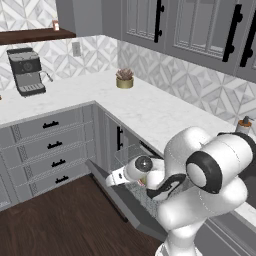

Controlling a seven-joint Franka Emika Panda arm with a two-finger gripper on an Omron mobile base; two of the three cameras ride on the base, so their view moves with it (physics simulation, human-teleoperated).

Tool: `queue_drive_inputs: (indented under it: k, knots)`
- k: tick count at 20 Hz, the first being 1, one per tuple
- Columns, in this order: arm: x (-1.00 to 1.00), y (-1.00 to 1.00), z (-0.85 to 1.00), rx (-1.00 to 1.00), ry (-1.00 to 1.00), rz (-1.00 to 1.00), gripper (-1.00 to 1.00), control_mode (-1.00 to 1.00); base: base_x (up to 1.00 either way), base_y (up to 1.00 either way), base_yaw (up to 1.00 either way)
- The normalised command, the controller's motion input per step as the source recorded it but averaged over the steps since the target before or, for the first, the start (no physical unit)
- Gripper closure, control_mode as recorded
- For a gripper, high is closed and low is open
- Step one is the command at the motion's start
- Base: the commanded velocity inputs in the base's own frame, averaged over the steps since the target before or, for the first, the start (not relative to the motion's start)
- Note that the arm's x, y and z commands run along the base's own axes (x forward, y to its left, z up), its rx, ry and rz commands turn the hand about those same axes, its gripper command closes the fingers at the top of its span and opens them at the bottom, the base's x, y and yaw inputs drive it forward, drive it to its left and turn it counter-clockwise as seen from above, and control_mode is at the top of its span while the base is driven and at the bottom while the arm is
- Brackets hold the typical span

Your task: Pick up the cup and bowl from the counter, place them in the dishwasher, and close the dishwasher door.

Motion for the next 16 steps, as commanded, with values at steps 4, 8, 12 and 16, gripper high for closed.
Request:
queue_drive_inputs:
  k: [4,8,12,16]
  knots:
    - [0.0,0.27,1.0,-0.2,0.27,0.0,-1.0,-1.0,0.0,0.0,0.0]
    - [0.02,0.31,1.0,-0.31,0.52,0.0,-1.0,-1.0,0.0,0.0,0.0]
    - [0.0,0.44,1.0,-0.28,0.19,0.0,-1.0,-1.0,0.0,0.0,0.0]
    - [0.22,0.64,1.0,-0.12,-0.52,-0.02,-1.0,-1.0,0.0,0.0,0.0]
